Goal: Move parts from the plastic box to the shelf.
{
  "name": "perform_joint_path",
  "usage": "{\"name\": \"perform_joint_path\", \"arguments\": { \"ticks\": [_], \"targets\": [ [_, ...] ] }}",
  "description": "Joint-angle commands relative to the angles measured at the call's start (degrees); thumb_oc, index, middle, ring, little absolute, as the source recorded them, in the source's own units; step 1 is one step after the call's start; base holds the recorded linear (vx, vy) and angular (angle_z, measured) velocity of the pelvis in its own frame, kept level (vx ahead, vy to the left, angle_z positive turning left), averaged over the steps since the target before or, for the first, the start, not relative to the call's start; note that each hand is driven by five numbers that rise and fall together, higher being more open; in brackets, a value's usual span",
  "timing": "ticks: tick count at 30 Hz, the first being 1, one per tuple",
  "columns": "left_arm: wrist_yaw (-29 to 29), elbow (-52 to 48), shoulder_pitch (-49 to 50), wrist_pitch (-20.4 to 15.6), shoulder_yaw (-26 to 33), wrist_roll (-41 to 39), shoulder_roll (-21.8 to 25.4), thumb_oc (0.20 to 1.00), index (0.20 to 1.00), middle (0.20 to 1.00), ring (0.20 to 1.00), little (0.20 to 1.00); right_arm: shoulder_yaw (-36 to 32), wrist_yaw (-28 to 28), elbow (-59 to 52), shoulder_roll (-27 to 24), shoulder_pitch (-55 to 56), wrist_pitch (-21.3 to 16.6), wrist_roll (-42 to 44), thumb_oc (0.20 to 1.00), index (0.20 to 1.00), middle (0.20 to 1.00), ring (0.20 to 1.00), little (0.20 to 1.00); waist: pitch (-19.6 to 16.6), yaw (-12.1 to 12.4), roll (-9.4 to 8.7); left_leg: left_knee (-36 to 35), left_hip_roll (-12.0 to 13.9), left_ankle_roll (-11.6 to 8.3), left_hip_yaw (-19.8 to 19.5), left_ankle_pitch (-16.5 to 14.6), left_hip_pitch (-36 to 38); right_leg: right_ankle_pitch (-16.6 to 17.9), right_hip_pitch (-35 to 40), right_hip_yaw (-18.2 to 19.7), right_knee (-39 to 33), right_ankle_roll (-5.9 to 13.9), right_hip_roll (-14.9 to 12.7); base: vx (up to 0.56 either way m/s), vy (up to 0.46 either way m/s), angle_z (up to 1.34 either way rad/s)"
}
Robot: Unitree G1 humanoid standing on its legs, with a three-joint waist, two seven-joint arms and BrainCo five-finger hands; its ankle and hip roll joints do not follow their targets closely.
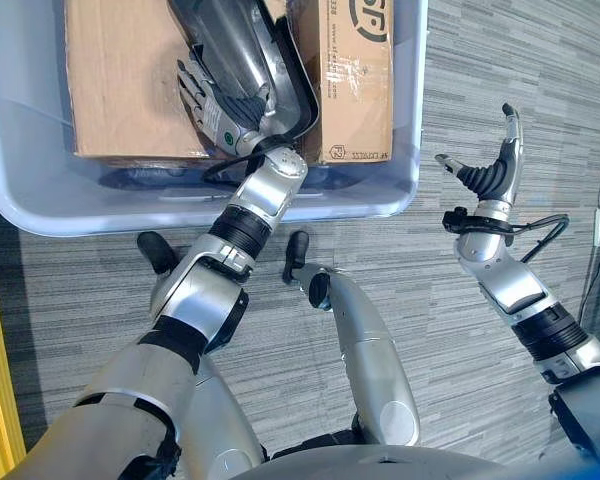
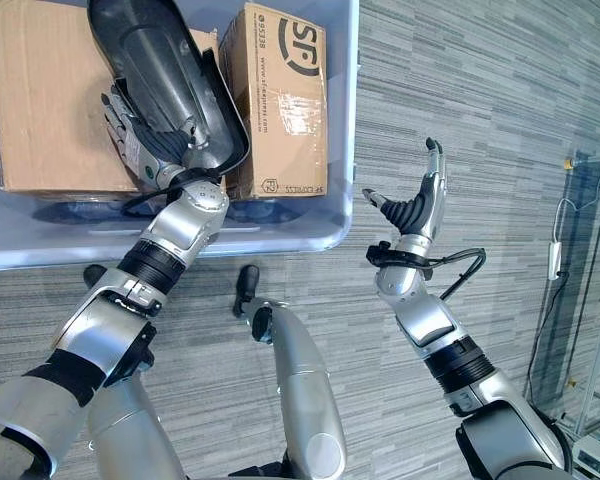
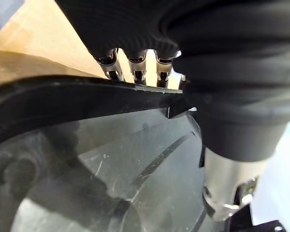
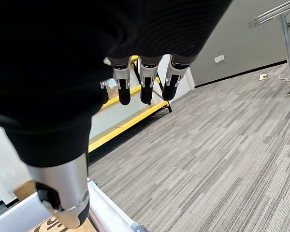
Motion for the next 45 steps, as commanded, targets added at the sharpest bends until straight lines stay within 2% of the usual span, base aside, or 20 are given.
{"name": "perform_joint_path", "arguments": {
  "ticks": [1, 4, 10, 13, 14, 15, 16, 17, 18, 21, 23, 26, 34, 41, 43, 44, 45],
  "targets": [
    [-3.16, 12.23, 7.28, 11.71, 3.12, -5.39, -2.39, 1.0, 1.0, 1.0, 1.0, 1.0, -3.66, -1.37, -2.75, -1.47, -3.86, -0.64, 1.53, 1.0, 1.0, 1.0, 1.0, 1.0, 4.55, -1.14, -4.47, 12.13, 3.68, -3.6, -3.93, -8.15, -2.91, 7.67, 0.41, -0.21, -5.07, 4.31, 0.91, 0.0, 0.0, 0.0],
    [-3.01, 12.3, 6.97, 15.58, 2.15, -2.25, -1.51, 1.0, 1.0, 1.0, 1.0, 1.0, -3.69, -1.32, -2.77, -1.9, -4.04, -0.45, 1.89, 1.0, 1.0, 1.0, 1.0, 1.0, 4.55, -1.1, -4.36, 12.34, 3.69, -3.55, -4.02, -8.19, -3.19, 7.6, 0.0, -0.25, -4.61, 4.28, 0.8, 0.0, 0.0, 0.0],
    [-1.37, 12.98, 7.33, 15.38, 1.83, -6.84, -0.62, 1.0, 1.0, 1.0, 1.0, 1.0, -3.42, -1.91, -2.93, -2.06, -4.42, 0.23, 1.79, 1.0, 1.0, 1.0, 1.0, 1.0, 4.55, -0.92, -4.05, 12.49, 3.65, -3.5, -4.09, -8.21, -3.67, 7.46, -0.61, -0.29, -4.13, 4.25, 0.68, 0.0, 0.0, 0.0],
    [-2.41, 13.15, 8.01, 16.05, 2.06, -5.43, -0.96, 1.0, 1.0, 1.0, 1.0, 1.0, -3.48, -2.06, -2.67, -1.75, -4.6, 0.45, 1.54, 1.0, 1.0, 1.0, 1.0, 1.0, 4.55, -0.7, -3.83, 12.5, 3.58, -3.48, -4.23, -8.22, -3.92, 7.43, -0.83, -0.39, -4.06, 4.27, 0.53, 0.0, -0.001, -0.01],
    [-2.49, 13.62, 8.24, 15.7, 2.26, -6.25, -1.13, 0.846, 0.846, 0.846, 0.846, 0.846, -3.4, -2.0, -2.59, -1.62, -4.93, 0.79, 1.45, 1.0, 1.0, 1.0, 1.0, 1.0, 4.55, -0.63, -3.82, 12.59, 3.66, -3.48, -4.3, -8.21, -4.13, 7.34, -1.07, -0.43, -3.77, 4.26, 0.47, 0.01, -0.001, -0.04],
    [-2.51, 13.72, 8.27, 15.62, 2.3, -6.14, -1.17, 0.762, 0.762, 0.762, 0.762, 0.762, -3.37, -2.0, -2.53, -1.62, -4.97, 0.77, 1.54, 1.0, 1.0, 1.0, 1.0, 1.0, 4.55, -0.6, -3.82, 12.6, 3.65, -3.48, -4.35, -8.19, -4.18, 7.33, -1.11, -0.44, -3.74, 4.25, 0.44, 0.01, -0.001, -0.04],
    [-3.02, 13.94, 8.25, 14.99, 2.36, -6.29, -1.16, 0.464, 0.464, 0.464, 0.464, 0.464, -3.35, -2.0, -2.4, -1.69, -5.05, 0.67, 1.66, 1.0, 1.0, 1.0, 1.0, 1.0, 4.55, -0.58, -3.81, 12.59, 3.66, -3.46, -4.39, -8.18, -4.23, 7.28, -1.14, -0.43, -3.7, 4.24, 0.42, 0.0, 0.0, 0.0],
    [-3.44, 14.03, 8.2, 14.71, 2.4, -6.38, -1.12, 0.285, 0.285, 0.285, 0.285, 0.285, -3.31, -2.07, -2.4, -1.71, -5.05, 0.68, 1.63, 1.0, 1.0, 1.0, 1.0, 1.0, 4.55, -0.59, -3.83, 12.62, 3.66, -3.46, -4.38, -8.19, -4.23, 7.28, -1.15, -0.44, -3.66, 4.24, 0.44, 0.0, 0.0, 0.0],
    [-4.18, 14.33, 8.35, 14.29, 2.62, -6.31, -1.17, 0.2, 0.2, 0.2, 0.2, 0.2, -3.56, -1.97, -2.55, -1.9, -5.08, 0.83, 1.35, 1.0, 1.0, 1.0, 1.0, 1.0, 4.55, -0.63, -3.83, 12.81, 3.59, -3.48, -4.46, -8.19, -4.43, 7.25, -1.3, -0.41, -3.51, 4.23, 0.42, 0.0, 0.0, 0.0],
    [-4.58, 15.06, 8.2, 10.5, 3.58, -8.79, -1.06, 0.2, 0.2, 0.2, 0.2, 0.2, -3.83, -2.15, -2.97, -2.23, -5.3, 1.91, 0.79, 1.0, 1.0, 1.0, 1.0, 1.0, 4.55, -0.63, -3.85, 13.13, 3.55, -3.44, -4.59, -8.35, -4.81, 7.15, -1.61, -0.43, -3.27, 4.23, 0.41, 0.01, -0.011, 0.04],
    [-4.92, 15.12, 8.38, 9.77, 3.87, -9.83, -1.26, 0.2, 0.2, 0.2, 0.2, 0.2, -3.84, -2.36, -3.05, -2.18, -5.23, 2.01, 0.67, 1.0, 1.0, 1.0, 1.0, 1.0, 4.55, -0.63, -3.83, 13.16, 3.51, -3.47, -4.64, -8.32, -4.94, 7.19, -1.75, -0.42, -3.23, 4.25, 0.42, 0.0, -0.005, 0.02],
    [-5.66, 15.52, 8.98, 5.53, 5.25, -11.56, -2.3, 0.2, 0.2, 0.2, 0.2, 0.2, -4.41, -2.78, -3.48, -2.1, -4.94, 2.17, -0.25, 1.0, 1.0, 1.0, 1.0, 1.0, 4.55, -0.74, -3.93, 13.22, 3.38, -3.43, -4.83, -8.28, -5.43, 7.24, -2.15, -0.43, -3.25, 4.28, 0.45, 0.0, -0.012, 0.03],
    [-5.0, 16.33, 8.79, -0.25, 7.44, -19.76, -4.63, 0.2, 0.2, 0.2, 0.2, 0.2, -4.71, -3.09, -4.33, -2.54, -5.17, 3.04, -0.21, 1.0, 1.0, 1.0, 1.0, 1.0, 4.55, -1.13, -4.22, 12.75, 3.16, -3.56, -4.77, -7.92, -5.66, 7.64, -2.45, -0.41, -3.89, 4.41, 0.62, 0.0, -0.006, 0.01],
    [-8.54, 15.83, 8.47, -4.68, 7.99, -16.86, -5.94, 0.2, 0.2, 0.2, 0.2, 0.2, -4.6, -2.92, -4.54, -2.32, -5.0, 1.79, 0.29, 1.0, 1.0, 1.0, 1.0, 1.0, 4.55, -1.78, -4.23, 12.56, 3.21, -3.64, -4.3, -7.85, -4.9, 7.71, -1.93, 0.01, -4.19, 4.22, 0.93, -0.02, 0.025, 0.01],
    [-9.58, 13.43, 8.45, -7.48, 7.45, -15.62, -5.98, 0.2, 0.2, 0.2, 0.2, 0.2, -4.9, -2.36, -4.62, -2.27, -4.66, 0.66, -0.01, 1.0, 1.0, 1.0, 1.0, 1.0, 4.55, -1.98, -3.62, 12.21, 3.18, -3.59, -3.67, -7.99, -3.68, 7.41, -1.05, 0.43, -4.26, 4.14, 1.12, -0.06, 0.133, 0.03],
    [-9.35, 10.28, 8.73, -9.98, 6.93, -14.83, -6.19, 0.2, 0.2, 0.2, 0.2, 0.2, -5.31, -1.33, -4.48, -2.23, -4.28, -0.47, -0.56, 1.0, 1.0, 1.0, 1.0, 1.0, 4.55, -1.93, -2.9, 11.33, 3.12, -3.51, -2.84, -7.9, -1.95, 7.08, 0.24, 0.81, -4.57, 3.94, 1.1, -0.08, 0.231, 0.03],
    [-7.51, 6.83, 8.6, -11.64, 6.59, -10.83, -5.43, 0.2, 0.2, 0.2, 0.2, 0.2, -5.66, -0.44, -4.48, -2.09, -3.97, -1.3, -1.67, 1.0, 1.0, 1.0, 1.0, 1.0, 4.55, -1.77, -1.93, 10.15, 3.11, -3.42, -1.84, -7.82, 0.29, 6.52, 1.87, 1.17, -4.69, 3.91, 1.02, -0.1, 0.304, 0.02]
  ]
}}
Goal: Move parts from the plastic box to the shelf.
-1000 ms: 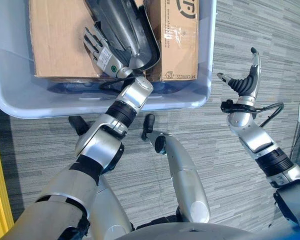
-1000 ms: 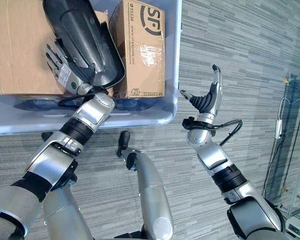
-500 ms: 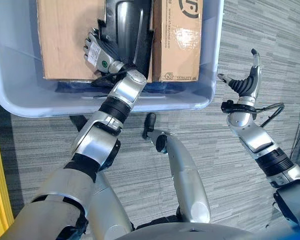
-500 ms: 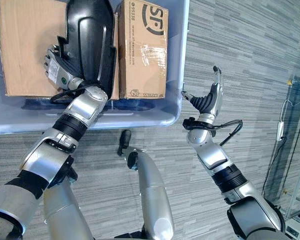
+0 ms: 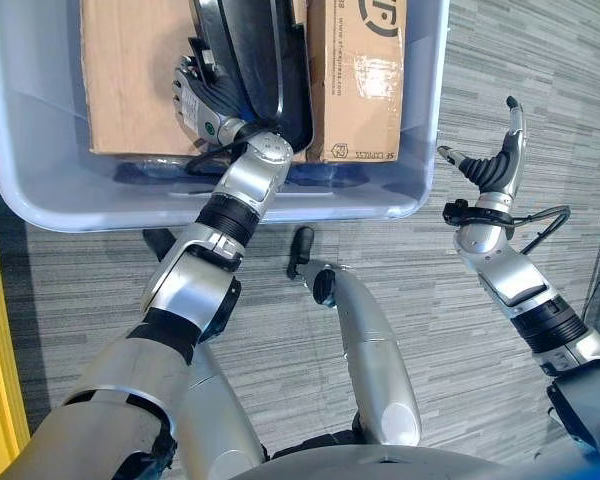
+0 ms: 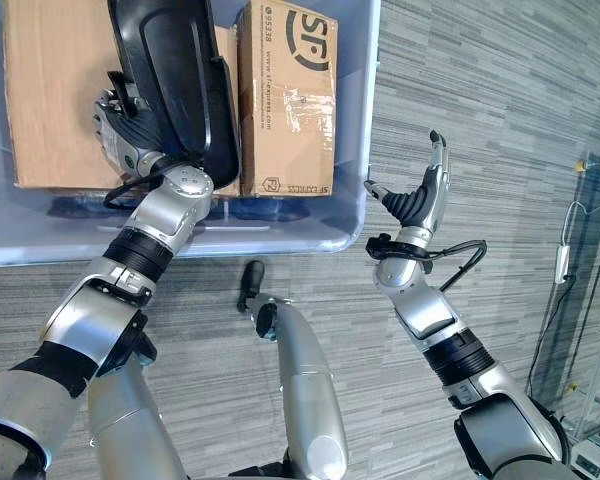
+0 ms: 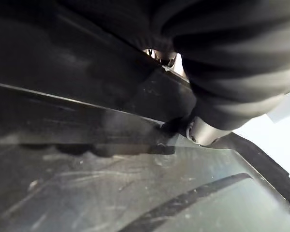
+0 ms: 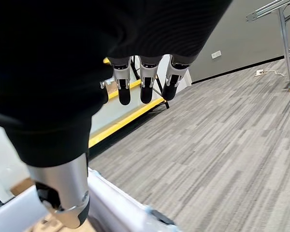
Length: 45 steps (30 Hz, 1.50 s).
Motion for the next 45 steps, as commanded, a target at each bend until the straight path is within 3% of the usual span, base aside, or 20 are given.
{"name": "perform_joint_path", "arguments": {
  "ticks": [1, 4, 8, 10, 13, 14, 18, 19, 20, 23, 28, 34, 38, 45],
  "targets": [
    [-3.98, 0.86, 8.63, -2.59, 4.27, -3.19, -6.47, 0.2, 0.2, 0.2, 0.2, 0.2, -5.91, 1.27, -4.0, -2.05, -1.36, -3.97, -4.46, 1.0, 1.0, 1.0, 1.0, 1.0, 4.58, -1.98, -0.86, 7.57, 4.35, -3.59, -1.92, -6.96, 3.2, 6.18, 4.53, 0.57, -6.31, 4.29, 2.97, -0.07, 0.253, 0.0],
    [-2.5, -1.35, 8.83, -3.44, 4.35, -2.11, -5.54, 0.2, 0.2, 0.2, 0.2, 0.2, -6.19, 1.96, -3.95, -1.86, -0.79, -4.45, -5.36, 1.0, 1.0, 1.0, 1.0, 1.0, 4.58, -1.72, 0.05, 6.18, 4.29, -3.59, -1.14, -6.63, 5.47, 5.86, 6.24, 0.89, -6.82, 4.19, 2.96, -0.04, 0.135, 0.0],
    [0.32, -9.66, 10.82, -7.22, 8.46, 5.59, -0.4, 0.2, 0.2, 0.2, 0.2, 0.2, -6.86, 5.68, -3.77, -1.35, 0.82, -4.94, -9.27, 1.0, 1.0, 1.0, 1.0, 1.0, 4.58, -0.18, 4.97, 0.51, 4.07, -3.55, 2.2, -5.81, 16.65, 2.83, 14.76, 1.26, -7.54, 3.81, 2.38, -0.04, 0.278, -0.08],
    [1.03, -11.49, 11.4, -7.9, 9.38, 7.15, 1.02, 0.2, 0.2, 0.2, 0.2, 0.2, -7.09, 6.5, -3.74, -1.46, 1.34, -5.21, -9.84, 1.0, 1.0, 1.0, 1.0, 1.0, 4.58, 0.13, 5.73, -0.44, 3.83, -3.41, 2.83, -5.78, 19.19, 2.08, 16.74, 1.39, -7.54, 3.69, 2.33, -0.02, 0.205, -0.03],
    [2.75, -19.21, 13.44, -8.69, 14.01, 10.57, 7.65, 0.2, 0.2, 0.2, 0.2, 0.2, -7.0, 9.48, -3.33, -2.3, 3.83, -6.46, -11.69, 1.0, 1.0, 1.0, 1.0, 1.0, 4.55, 1.1, 9.26, -3.1, 2.88, -3.25, 3.49, -4.52, 28.43, 0.07, 24.96, 1.9, -8.56, 3.24, 2.08, 0.01, 0.348, -0.07],
    [3.67, -23.36, 14.79, -8.47, 16.32, 12.6, 10.76, 0.2, 0.2, 0.2, 0.2, 0.2, -6.26, 10.64, -3.4, -2.4, 5.44, -6.96, -12.86, 1.0, 1.0, 1.0, 1.0, 1.0, 2.94, 1.41, 11.44, -4.78, 2.0, -3.25, 3.47, -3.19, 32.31, -0.54, 28.74, 2.0, -10.08, 3.04, 1.5, 0.03, 0.336, -0.08],
    [3.16, -28.42, 15.42, -5.81, 18.04, 13.48, 13.81, 0.2, 0.2, 0.2, 0.2, 0.2, -4.8, 12.25, -3.06, -2.42, 7.57, -7.43, -14.4, 1.0, 1.0, 1.0, 1.0, 1.0, 0.12, 1.71, 14.15, -6.28, 0.75, -3.03, 3.61, -2.39, 35.66, -1.17, 32.46, 2.26, -11.77, 2.84, 0.09, 0.05, 0.213, 0.02],
    [3.14, -28.52, 15.54, -5.73, 18.09, 13.46, 13.82, 0.2, 0.2, 0.2, 0.2, 0.2, -4.75, 12.26, -3.06, -2.4, 7.61, -7.46, -14.42, 1.0, 1.0, 1.0, 1.0, 1.0, 0.15, 1.67, 14.12, -6.38, 0.72, -3.03, 3.63, -2.36, 35.81, -1.16, 32.6, 2.26, -11.84, 2.85, 0.09, 0.09, 0.246, 0.05],
    [1.57, -31.64, 16.0, -3.48, 18.18, 13.64, 16.02, 0.2, 0.2, 0.2, 0.2, 0.2, -2.58, 13.15, -2.45, -1.24, 8.55, -7.36, -16.06, 1.0, 1.0, 1.0, 1.0, 1.0, -2.05, 2.26, 15.93, -7.6, -0.24, -2.87, 3.34, -1.93, 38.39, -1.56, 36.15, 2.07, -13.28, 2.8, -1.0, 0.08, 0.193, 0.01],
    [-4.61, -34.66, 17.62, -1.33, 17.0, 10.13, 17.33, 0.2, 0.2, 0.2, 0.2, 0.2, -0.42, 15.14, -2.08, 1.0, 9.52, -6.17, -17.04, 1.0, 1.0, 1.0, 1.0, 1.0, -4.71, 3.36, 17.91, -10.01, -1.58, -1.67, 3.7, -1.09, 41.56, -0.13, 41.41, 0.47, -16.5, 2.92, -2.12, 0.09, 0.205, 0.1],
    [-12.86, -39.5, 24.42, -2.25, 15.24, 7.54, 15.36, 0.2, 0.2, 0.2, 0.2, 0.2, -0.17, 18.27, -2.51, 2.82, 11.19, -6.23, -15.77, 1.0, 1.0, 1.0, 1.0, 1.0, -6.0, 5.49, 18.64, -12.31, -2.82, -1.29, 2.26, -1.85, 43.82, 0.71, 45.49, -1.47, -19.16, 3.84, -2.97, 0.0, 0.047, 0.06],
    [-23.58, -48.24, 40.84, -6.21, 11.0, 14.92, 8.08, 0.2, 0.2, 0.2, 0.2, 0.2, -0.44, 21.09, -5.55, 4.15, 14.64, -7.14, -8.78, 1.0, 1.0, 1.0, 1.0, 1.0, -7.24, 9.44, 18.41, -14.53, -3.93, -0.71, -0.65, -2.55, 45.32, 1.44, 49.21, -4.78, -20.89, 4.63, -3.64, -0.04, 0.006, 0.2],
    [-27.45, -51.57, 46.68, -6.97, 9.61, 17.19, 7.17, 0.2, 0.2, 0.2, 0.2, 0.2, 0.31, 22.82, -6.0, 5.06, 15.31, -8.49, -3.96, 1.0, 1.0, 1.0, 1.0, 1.0, -7.86, 11.74, 18.35, -15.57, -4.06, -0.95, -2.01, -2.07, 45.68, 1.95, 51.2, -6.45, -22.3, 4.67, -3.76, -0.02, 0.018, 0.21],
    [-28.83, -53.52, 56.1, -9.81, 9.03, 21.03, 8.57, 0.2, 0.2, 0.2, 0.2, 0.2, 1.74, 26.62, -8.47, 5.38, 15.69, -9.86, 1.44, 1.0, 1.0, 1.0, 1.0, 1.0, -9.03, 15.94, 17.61, -16.65, -5.19, -1.07, -3.97, -2.25, 45.74, 3.75, 54.09, -9.79, -25.53, 5.21, -4.17, -0.02, 0.104, 0.22]
  ]
}}
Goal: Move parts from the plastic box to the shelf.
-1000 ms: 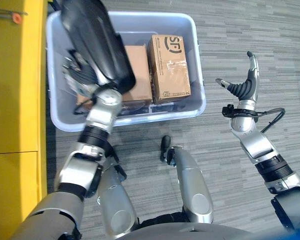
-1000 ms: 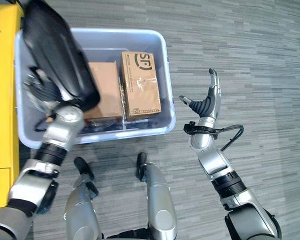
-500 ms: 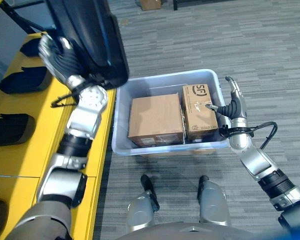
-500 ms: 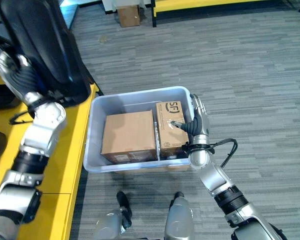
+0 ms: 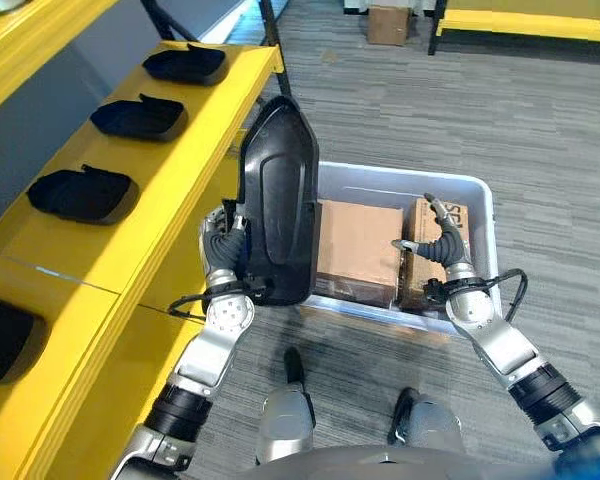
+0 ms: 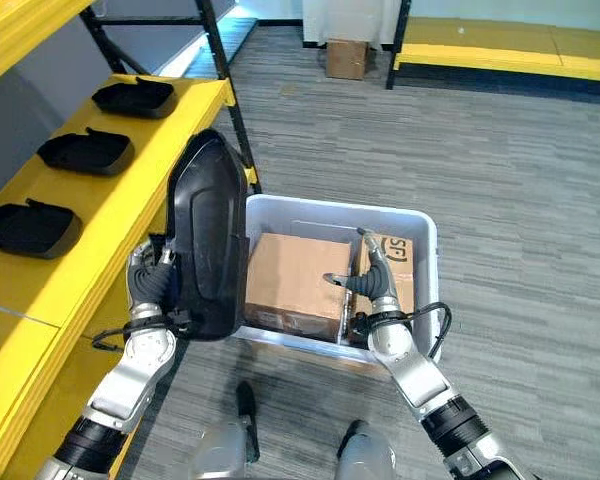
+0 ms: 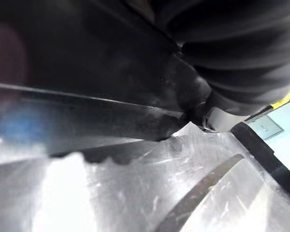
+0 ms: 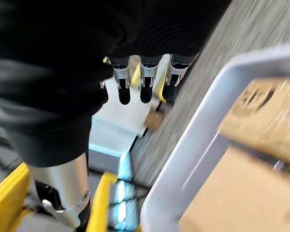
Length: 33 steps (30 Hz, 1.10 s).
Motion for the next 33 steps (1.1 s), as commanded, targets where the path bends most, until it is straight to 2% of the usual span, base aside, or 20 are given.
{"name": "perform_joint_path", "arguments": {
  "ticks": [1, 2, 5, 6, 8, 12, 13, 14, 15, 17, 18, 20, 22, 24, 26, 29, 31, 32, 33],
  "targets": [
    [-0.33, -5.74, -2.31, -6.42, 1.73, 4.26, 4.5, 0.2, 0.2, 0.2, 0.2, 0.2, -0.78, 1.44, -4.85, 1.71, -2.47, -3.99, 2.43, 1.0, 1.0, 1.0, 1.0, 1.0, -0.42, 0.99, -3.2, -0.2, 2.45, -3.12, -3.48, -2.78, 2.22, 6.15, 9.51, -4.35, -14.56, 1.11, 0.56, -0.05, 0.159, 0.21],
    [-0.83, -6.21, 0.01, -8.18, 2.4, 6.09, 5.16, 0.2, 0.2, 0.2, 0.2, 0.2, -0.41, 1.94, -5.76, 1.63, -2.21, -3.73, 3.78, 1.0, 1.0, 1.0, 1.0, 1.0, -0.52, 2.35, -3.48, -0.2, 1.76, -2.98, -3.94, -3.06, 2.06, 6.86, 10.27, -5.16, -15.57, 1.64, 0.32, -0.05, 0.224, 0.2],
    [-2.49, -7.57, 3.48, -9.65, 3.91, 7.16, 6.19, 0.2, 0.2, 0.2, 0.2, 0.2, -0.32, 2.82, -7.35, 1.53, -1.09, -3.76, 4.54, 1.0, 1.0, 1.0, 1.0, 1.0, -0.84, 4.17, -3.89, -0.28, 0.0, -2.23, -4.37, -3.97, 2.26, 8.7, 11.82, -6.33, -17.56, 3.35, -0.83, -0.03, 0.25, 0.33],
    [-3.91, -8.53, 5.54, -11.75, 5.34, 7.76, 7.1, 0.2, 0.2, 0.2, 0.2, 0.2, -0.51, 2.63, -8.94, 1.75, -0.22, -2.76, 4.8, 1.0, 1.0, 1.0, 1.0, 1.0, -1.23, 5.48, -4.23, -0.38, -1.57, -2.06, -4.51, -5.82, 3.3, 9.88, 13.37, -6.48, -18.93, 5.1, -2.33, 0.0, 0.294, 0.34],
    [-4.43, -8.94, 6.13, -12.22, 5.85, 7.97, 7.41, 0.2, 0.2, 0.2, 0.2, 0.2, -0.61, 2.58, -9.25, 1.95, 0.08, -2.71, 4.74, 1.0, 1.0, 1.0, 1.0, 1.0, -1.33, 5.88, -4.35, -0.43, -2.09, -1.79, -4.33, -6.17, 3.54, 10.77, 13.8, -6.75, -19.56, 5.51, -2.91, -0.01, 0.206, 0.23],
    [-7.77, -9.31, 6.59, -13.54, 7.26, 7.6, 9.64, 0.2, 0.2, 0.2, 0.2, 0.2, -1.65, 2.78, -9.61, 3.58, 1.17, -2.93, 4.96, 1.0, 1.0, 1.0, 1.0, 1.0, -2.71, 7.7, -5.55, -0.41, -5.89, 0.89, -4.0, -8.83, 3.81, 17.47, 15.45, -7.22, -23.11, 7.85, -6.7, -0.07, 0.254, 0.38],
    [-8.47, -8.62, 7.39, -13.59, 8.11, 7.25, 10.37, 0.2, 0.2, 0.2, 0.2, 0.2, -1.9, 4.52, -9.08, 4.89, 1.6, -4.13, 4.7, 1.0, 1.0, 1.0, 1.0, 1.0, -3.57, 8.74, -6.22, -1.72, -7.43, 2.15, -2.84, -9.48, 4.86, 22.21, 15.11, -8.96, -21.9, 9.36, -8.48, -0.07, 0.206, 0.19],
    [-8.45, -8.42, 7.61, -13.48, 8.31, 7.29, 10.5, 0.2, 0.2, 0.2, 0.2, 0.2, -1.86, 5.02, -8.89, 5.14, 1.59, -4.34, 4.69, 1.0, 1.0, 1.0, 1.0, 1.0, -3.79, 8.96, -6.29, -2.23, -7.59, 2.39, -2.44, -9.39, 5.15, 22.46, 15.01, -9.49, -21.02, 9.46, -8.49, -0.07, 0.193, 0.06],
    [-8.55, -8.07, 7.83, -13.25, 8.55, 7.24, 10.62, 0.2, 0.2, 0.2, 0.2, 0.2, -1.81, 5.97, -8.57, 5.45, 1.51, -4.75, 4.91, 1.0, 1.0, 1.0, 1.0, 1.0, -4.14, 9.15, -6.36, -3.13, -7.86, 2.78, -2.15, -9.13, 5.55, 22.1, 14.74, -9.71, -19.52, 9.44, -8.12, -0.03, 0.108, -0.14],
    [-8.86, -6.38, 7.13, -13.31, 8.18, 6.78, 10.67, 0.2, 0.2, 0.2, 0.2, 0.2, -2.28, 7.23, -8.82, 4.69, 1.86, -5.62, 6.12, 1.0, 1.0, 1.0, 1.0, 1.0, -4.53, 7.93, -6.44, -4.62, -9.39, 4.3, -4.46, -8.0, 5.17, 18.05, 12.44, -6.17, -16.52, 7.56, -2.49, -0.07, 0.085, -0.25],
    [-9.58, -5.51, 7.04, -13.52, 8.08, 6.25, 10.28, 0.2, 0.2, 0.2, 0.2, 0.2, -2.74, 7.59, -9.45, 4.1, 2.56, -5.73, 6.72, 1.0, 1.0, 1.0, 1.0, 1.0, -5.12, 6.89, -6.74, -5.81, -10.65, 4.69, -6.46, -7.47, 5.15, 14.81, 11.17, -3.29, -15.47, 6.72, 2.41, -0.06, 0.038, -0.03],
    [-10.66, -5.23, 8.24, -14.83, 8.41, 6.25, 9.39, 0.2, 0.2, 0.2, 0.2, 0.2, -3.1, 7.58, -9.45, 3.6, 3.02, -6.07, 7.3, 1.0, 1.0, 1.0, 1.0, 1.0, -5.59, 6.5, -7.12, -6.36, -12.4, 4.17, -8.61, -6.48, 4.69, 11.95, 10.39, -1.25, -15.69, 4.78, 7.91, -0.05, -0.001, 0.68],
    [-10.59, -4.99, 9.63, -16.57, 7.95, 6.2, 8.56, 0.2, 0.2, 0.2, 0.2, 0.2, -2.69, 7.12, -8.53, 3.6, 2.73, -7.06, 7.08, 1.0, 1.0, 1.0, 1.0, 1.0, -5.2, 6.3, -7.09, -5.8, -13.71, 4.19, -10.74, -5.85, 3.79, 10.79, 9.2, 1.32, -14.92, 2.99, 11.22, -0.07, -0.043, 0.46],
    [-10.47, -4.2, 9.93, -18.17, 6.86, 6.92, 7.69, 0.2, 0.2, 0.2, 0.2, 0.2, -2.59, 7.45, -7.39, 3.35, 2.84, -8.44, 7.44, 1.0, 1.0, 1.0, 1.0, 1.0, -4.77, 6.23, -6.97, -2.7, -15.24, 3.72, -13.77, -6.03, 1.39, 9.48, 9.71, 2.52, -19.75, 0.61, 12.93, -0.12, -0.147, 0.29],
    [-10.8, -3.14, 8.81, -19.92, 5.37, 6.67, 6.9, 0.2, 0.2, 0.2, 0.2, 0.2, -2.23, 6.68, -5.97, 3.25, 1.91, -9.83, 7.33, 1.0, 1.0, 1.0, 1.0, 1.0, -4.13, 6.08, -6.84, -1.02, -16.03, 3.94, -15.18, -6.23, -0.14, 10.37, 8.99, 3.58, -21.33, 0.27, 13.37, -0.2, -0.167, 0.59],
    [-12.29, -4.07, 8.45, -20.15, 4.93, 7.49, 6.26, 0.2, 0.2, 0.2, 0.2, 0.2, -2.64, 6.12, -5.48, 3.68, 1.98, -9.78, 7.03, 1.0, 1.0, 1.0, 1.0, 1.0, -3.83, 5.58, -6.42, -0.99, -16.37, 4.0, -14.9, -6.3, -0.45, 11.37, 9.0, 4.32, -23.07, 0.55, 13.36, -0.12, -0.097, 0.38],
    [-13.98, -4.19, 8.01, -20.13, 4.77, 8.21, 5.74, 0.2, 0.2, 0.2, 0.2, 0.2, -3.91, 7.01, -6.66, 3.96, 4.07, -10.04, 6.51, 1.0, 1.0, 1.0, 1.0, 1.0, -4.16, 3.44, -6.04, -0.51, -15.83, 3.91, -9.0, -7.21, 0.3, 11.88, 9.87, 2.78, -24.23, 1.13, 12.85, -0.04, -0.047, 0.34],
    [-14.84, -4.01, 7.58, -19.8, 4.61, 8.06, 5.68, 0.2, 0.2, 0.2, 0.2, 0.2, -4.69, 7.58, -7.63, 3.88, 5.41, -9.74, 6.46, 1.0, 1.0, 1.0, 1.0, 1.0, -4.35, 2.11, -5.9, 0.69, -15.06, 3.69, -4.82, -7.91, 0.44, 11.86, 10.24, 1.47, -24.31, 1.36, 12.29, -0.02, -0.013, 0.82],
    [-15.25, -4.02, 6.99, -19.06, 4.24, 7.79, 5.65, 0.2, 0.2, 0.2, 0.2, 0.2, -5.12, 7.93, -8.2, 3.84, 6.08, -9.4, 6.55, 1.0, 1.0, 1.0, 1.0, 1.0, -4.42, 1.23, -5.88, 1.57, -14.33, 3.45, -2.54, -8.24, 0.49, 11.83, 10.4, 0.82, -24.09, 1.4, 11.79, -0.03, 0.002, 1.01]
  ]
}}
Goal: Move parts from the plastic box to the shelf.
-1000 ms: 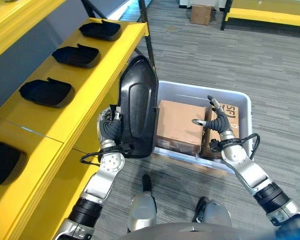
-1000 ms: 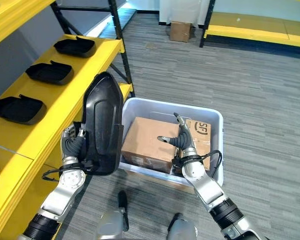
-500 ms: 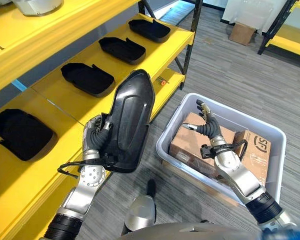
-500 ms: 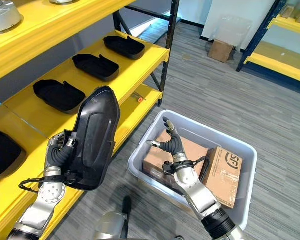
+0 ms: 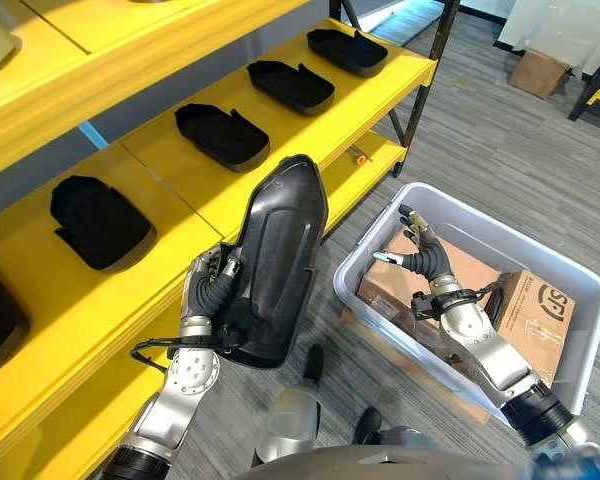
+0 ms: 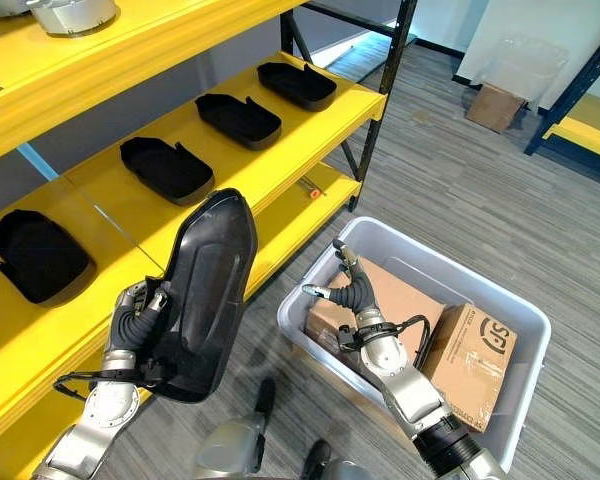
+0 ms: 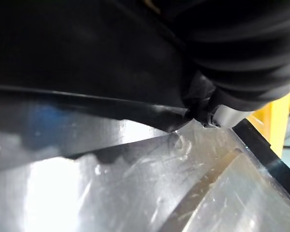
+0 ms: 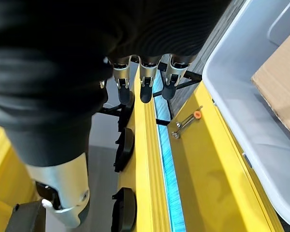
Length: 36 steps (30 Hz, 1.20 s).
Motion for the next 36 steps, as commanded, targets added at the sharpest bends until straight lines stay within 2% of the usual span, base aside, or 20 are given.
{"name": "perform_joint_path", "arguments": {
  "ticks": [1, 2, 3, 4, 6, 8, 10, 11, 13, 15, 18, 19, 21, 23, 24, 26, 29, 32, 36],
  "targets": [
    [-0.92, -3.8, -5.89, -3.81, 1.29, 0.65, -0.71, 0.2, 0.2, 0.2, 0.2, 0.2, -3.18, 0.73, -6.22, 0.18, -1.22, -3.47, -0.43, 1.0, 1.0, 1.0, 1.0, 1.0, -0.77, -3.49, -2.89, 6.59, -3.9, 0.39, 7.4, -3.68, 4.49, 9.69, 2.46, 3.32, -8.23, 7.4, 0.25, -0.03, 0.014, 0.74],
    [-1.0, -3.67, -6.13, -3.6, 1.0, 0.26, -0.73, 0.2, 0.2, 0.2, 0.2, 0.2, -3.35, 0.93, -6.34, 0.12, -1.11, -3.36, -0.33, 1.0, 1.0, 1.0, 1.0, 1.0, -0.73, -3.89, -2.99, 7.54, -3.41, 0.28, 8.18, -4.11, 4.49, 9.6, 2.47, 3.1, -8.0, 7.28, -0.09, -0.04, 0.025, 0.42],
    [-1.18, -3.59, -6.5, -3.05, 0.36, -0.62, -0.87, 0.2, 0.2, 0.2, 0.2, 0.2, -3.74, 1.44, -6.56, -0.07, -0.96, -3.21, -0.19, 1.0, 1.0, 1.0, 1.0, 1.0, -0.34, -4.7, -3.26, 10.65, -1.84, -0.12, 10.02, -5.51, 4.63, 9.14, 2.76, 2.47, -7.31, 7.03, -0.96, -0.02, 0.093, 0.54],
    [-1.72, -3.6, -6.79, -2.34, -0.5, -2.23, -1.11, 0.2, 0.2, 0.2, 0.2, 0.2, -4.38, 2.65, -6.75, -0.42, -1.03, -3.16, 0.17, 1.0, 1.0, 1.0, 1.0, 1.0, -0.27, -5.75, -3.58, 14.08, 1.18, -1.29, 11.55, -7.84, 5.35, 7.97, 2.83, 2.08, -5.93, 7.1, -2.2, -0.03, 0.117, 0.52],
    [-1.8, -3.82, -6.8, -2.44, -0.93, -2.47, -1.2, 0.2, 0.2, 0.2, 0.2, 0.2, -4.7, 3.33, -6.94, -0.71, -1.02, -3.42, 0.01, 1.0, 1.0, 1.0, 1.0, 1.0, -0.02, -6.28, -3.56, 15.08, 3.26, -1.79, 12.22, -7.82, 5.72, 7.46, 2.51, 1.66, -4.77, 6.84, -2.76, -0.05, 0.121, 0.52],
    [-1.56, -4.18, -6.59, -2.73, -1.27, -2.25, -1.23, 0.2, 0.2, 0.2, 0.2, 0.2, -5.26, 4.48, -7.3, -1.28, -1.0, -3.96, -0.35, 1.0, 1.0, 1.0, 1.0, 1.0, -0.03, -6.89, -3.34, 14.51, 6.23, -2.62, 12.64, -6.49, 6.67, 6.63, 1.59, 1.15, -3.22, 6.51, -3.54, -0.12, 0.165, 0.8],
    [-0.32, -4.38, -6.48, -3.05, -2.01, -2.61, -0.7, 0.2, 0.2, 0.2, 0.2, 0.2, -5.21, 4.67, -8.32, -2.61, -1.67, -3.8, 0.09, 1.0, 1.0, 1.0, 1.0, 1.0, -0.33, -7.54, -2.33, 10.15, 12.51, -5.42, 11.89, -0.57, 9.37, 4.73, -0.94, -0.06, 0.19, 5.93, -5.25, -0.26, 0.442, 0.43],
    [0.97, -4.81, -6.06, -3.74, -2.37, -2.13, -0.49, 0.2, 0.2, 0.2, 0.2, 0.2, -4.6, 4.11, -8.35, -3.44, -2.64, -3.89, -0.25, 1.0, 1.0, 1.0, 1.0, 1.0, -0.31, -7.54, -1.2, 6.44, 16.65, -7.74, 11.07, 5.5, 10.95, 3.15, -2.64, -0.9, 3.32, 5.58, -6.89, -0.29, 0.572, 0.4],
    [1.42, -4.81, -6.02, -3.51, -2.34, -1.88, -0.24, 0.2, 0.2, 0.2, 0.2, 0.2, -4.61, 3.67, -8.44, -3.71, -2.83, -3.81, -0.16, 1.0, 1.0, 1.0, 1.0, 1.0, -0.31, -7.94, -0.69, 4.7, 17.94, -8.35, 12.79, 6.98, 11.62, 2.55, -3.06, -2.07, 4.79, 5.58, -7.79, -0.16, 0.373, 0.58],
    [1.59, -4.31, -6.22, -2.77, -2.6, -2.25, 0.19, 0.2, 0.2, 0.2, 0.2, 0.2, -4.57, 3.18, -8.98, -4.15, -2.33, -3.67, 0.55, 1.0, 1.0, 1.0, 1.0, 1.0, -0.17, -8.42, -0.12, 3.76, 20.05, -9.37, 15.34, 10.21, 11.61, 1.65, -2.85, -3.6, 6.53, 5.3, -9.06, -0.09, 0.351, 0.59],
    [2.12, -3.89, -6.23, -1.48, -2.53, -2.87, 0.3, 0.2, 0.2, 0.2, 0.2, 0.2, -3.81, 3.62, -8.9, -3.85, -2.51, -3.48, 0.46, 1.0, 1.0, 1.0, 1.0, 1.0, 0.25, -7.76, 0.67, 4.29, 19.4, -9.18, 14.71, 10.61, 10.36, 0.93, -1.94, -4.27, 7.55, 5.24, -9.95, -0.06, 0.363, 0.65],
    [1.96, -3.65, -6.07, -0.87, -2.05, -2.91, 0.26, 0.2, 0.2, 0.2, 0.2, 0.2, -3.36, 4.09, -8.64, -3.54, -2.79, -3.47, 0.11, 1.0, 1.0, 1.0, 1.0, 1.0, 0.45, -7.08, 1.1, 4.87, 18.19, -8.81, 14.34, 9.51, 10.11, 1.11, -1.15, -4.64, 7.25, 5.43, -10.29, -0.05, 0.384, 0.61],
    [2.02, -3.67, -5.99, -0.66, -1.93, -2.95, 0.26, 0.2, 0.2, 0.2, 0.2, 0.2, -3.29, 4.28, -8.65, -3.51, -2.82, -3.37, 0.02, 1.0, 1.0, 1.0, 1.0, 1.0, 0.53, -6.97, 1.18, 5.09, 17.89, -8.68, 14.23, 9.18, 10.06, 1.2, -0.96, -4.72, 7.17, 5.53, -10.4, -0.02, 0.222, 0.41],
    [1.6, -3.45, -5.01, -0.2, -0.99, -2.53, 0.32, 0.2, 0.2, 0.2, 0.2, 0.2, -2.84, 4.37, -8.56, -3.17, -2.76, -2.9, 0.6, 1.0, 1.0, 1.0, 1.0, 1.0, 0.59, -5.82, 1.49, 5.82, 15.72, -7.78, 13.88, 6.43, 10.2, 1.97, 0.46, -5.17, 6.21, 6.25, -10.93, -0.02, 0.384, 0.66],
    [1.23, -3.79, -3.55, -0.14, 0.49, -1.42, 0.52, 0.2, 0.2, 0.2, 0.2, 0.2, -2.52, 4.73, -8.84, -2.64, -3.02, -2.59, 0.3, 1.0, 1.0, 1.0, 1.0, 1.0, 0.37, -4.23, 1.13, 5.94, 12.65, -6.26, 13.84, 2.11, 11.0, 3.82, 2.25, -6.07, 4.12, 7.77, -11.83, -0.02, 0.52, 0.77],
    [1.46, -4.81, -2.41, -0.13, 1.92, -0.02, 0.82, 0.2, 0.2, 0.2, 0.2, 0.2, -2.47, 5.43, -9.71, -2.09, -2.92, -2.45, 0.08, 1.0, 1.0, 1.0, 1.0, 1.0, 0.3, -2.96, 0.49, 5.9, 10.48, -4.99, 13.73, -1.23, 11.61, 5.63, 3.5, -6.67, 2.49, 8.75, -12.76, -0.01, 0.38, 0.39],
    [1.5, -5.54, -1.82, -0.26, 3.0, 0.49, 1.23, 0.2, 0.2, 0.2, 0.2, 0.2, -2.27, 5.86, -10.44, -1.69, -2.94, -2.24, 0.19, 1.0, 1.0, 1.0, 1.0, 1.0, 0.38, -1.91, 0.07, 6.02, 9.34, -4.28, 13.56, -2.57, 11.9, 6.87, 4.17, -7.34, 1.75, 9.6, -13.58, -0.01, 0.163, 0.25],
    [0.93, -7.05, -1.5, 0.33, 4.48, 0.21, 1.94, 0.2, 0.2, 0.2, 0.2, 0.2, -2.06, 6.91, -12.15, -1.01, -3.33, -1.57, 0.14, 1.0, 1.0, 1.0, 1.0, 1.0, 0.84, -0.14, -0.91, 7.73, 7.87, -3.09, 14.18, -4.53, 11.37, 8.92, 5.62, -9.11, 0.5, 10.93, -15.74, -0.03, 0.229, 0.26],
    [-0.34, -7.69, -1.94, -0.92, 4.94, 0.97, 2.45, 0.2, 0.2, 0.2, 0.2, 0.2, -1.23, 7.76, -14.37, -0.31, -4.01, -1.33, -0.87, 1.0, 1.0, 1.0, 1.0, 1.0, 1.55, 2.16, -2.4, 13.1, 6.35, -1.46, 15.02, -7.67, 8.89, 11.96, 7.35, -10.56, -1.61, 12.21, -18.44, -0.04, 0.189, 0.24]
  ]
}}
